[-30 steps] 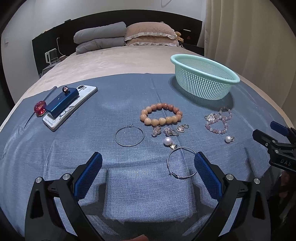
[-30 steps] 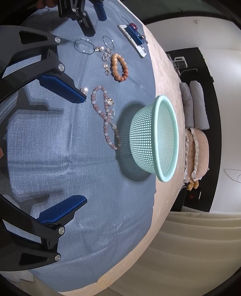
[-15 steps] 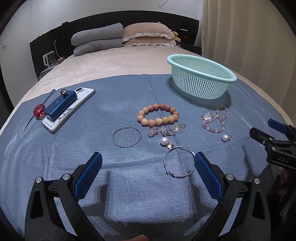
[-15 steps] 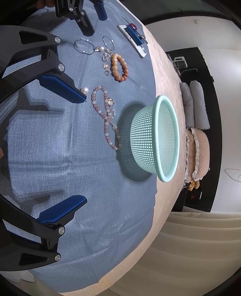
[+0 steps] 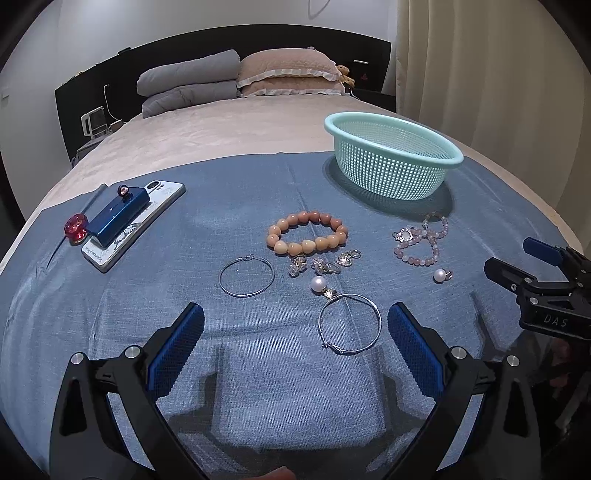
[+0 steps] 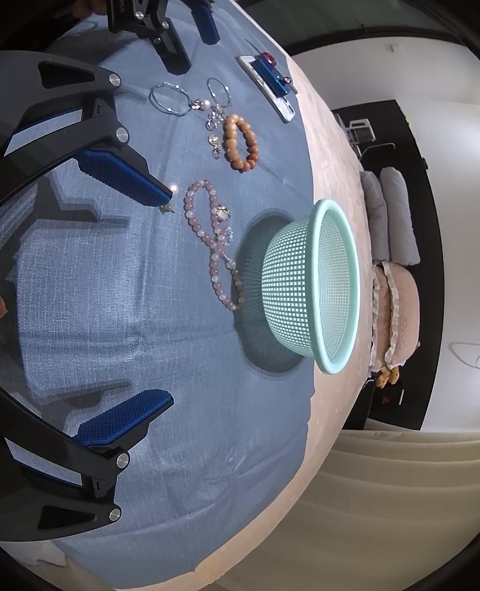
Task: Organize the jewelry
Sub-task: 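Move the right tool toward the pearl earring while the left tool approaches the silver hoop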
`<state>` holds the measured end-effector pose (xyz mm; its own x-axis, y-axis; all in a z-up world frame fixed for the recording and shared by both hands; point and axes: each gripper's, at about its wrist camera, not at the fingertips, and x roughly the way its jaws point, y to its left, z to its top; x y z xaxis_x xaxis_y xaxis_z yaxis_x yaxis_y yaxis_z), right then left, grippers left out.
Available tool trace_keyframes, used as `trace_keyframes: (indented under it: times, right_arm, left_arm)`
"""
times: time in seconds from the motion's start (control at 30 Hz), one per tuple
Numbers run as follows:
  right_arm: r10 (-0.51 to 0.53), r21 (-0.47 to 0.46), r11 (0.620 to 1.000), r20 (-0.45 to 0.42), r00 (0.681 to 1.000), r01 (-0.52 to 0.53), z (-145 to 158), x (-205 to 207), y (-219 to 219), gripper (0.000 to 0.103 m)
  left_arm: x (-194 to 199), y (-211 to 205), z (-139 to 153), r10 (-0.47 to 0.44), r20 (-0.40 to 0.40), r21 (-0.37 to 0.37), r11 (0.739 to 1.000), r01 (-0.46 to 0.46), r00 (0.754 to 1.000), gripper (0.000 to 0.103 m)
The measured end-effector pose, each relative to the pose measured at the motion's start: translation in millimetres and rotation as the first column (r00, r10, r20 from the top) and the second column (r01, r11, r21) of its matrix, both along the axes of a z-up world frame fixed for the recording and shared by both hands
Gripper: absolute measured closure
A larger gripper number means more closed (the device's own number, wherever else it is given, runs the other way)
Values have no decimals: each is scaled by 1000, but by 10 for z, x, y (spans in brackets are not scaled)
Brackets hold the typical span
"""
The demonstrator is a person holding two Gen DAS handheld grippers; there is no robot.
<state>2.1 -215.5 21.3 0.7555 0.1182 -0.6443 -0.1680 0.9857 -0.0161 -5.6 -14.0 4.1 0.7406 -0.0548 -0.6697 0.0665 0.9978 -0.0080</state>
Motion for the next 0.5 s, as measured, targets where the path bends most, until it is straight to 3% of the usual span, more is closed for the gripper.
trace_keyframes:
  times: [0.23, 0.5]
  right_arm:
    - [12, 3, 1000, -2, 1000, -12, -1, -5, 13, 8]
    - [56, 35, 998, -30, 998, -55, -20, 0, 38, 8]
  left_arm:
    - [20, 58, -2, -10, -24, -56, 998, 8, 1000, 6]
    - [48, 99, -23, 6, -38, -50, 999, -8, 999, 6]
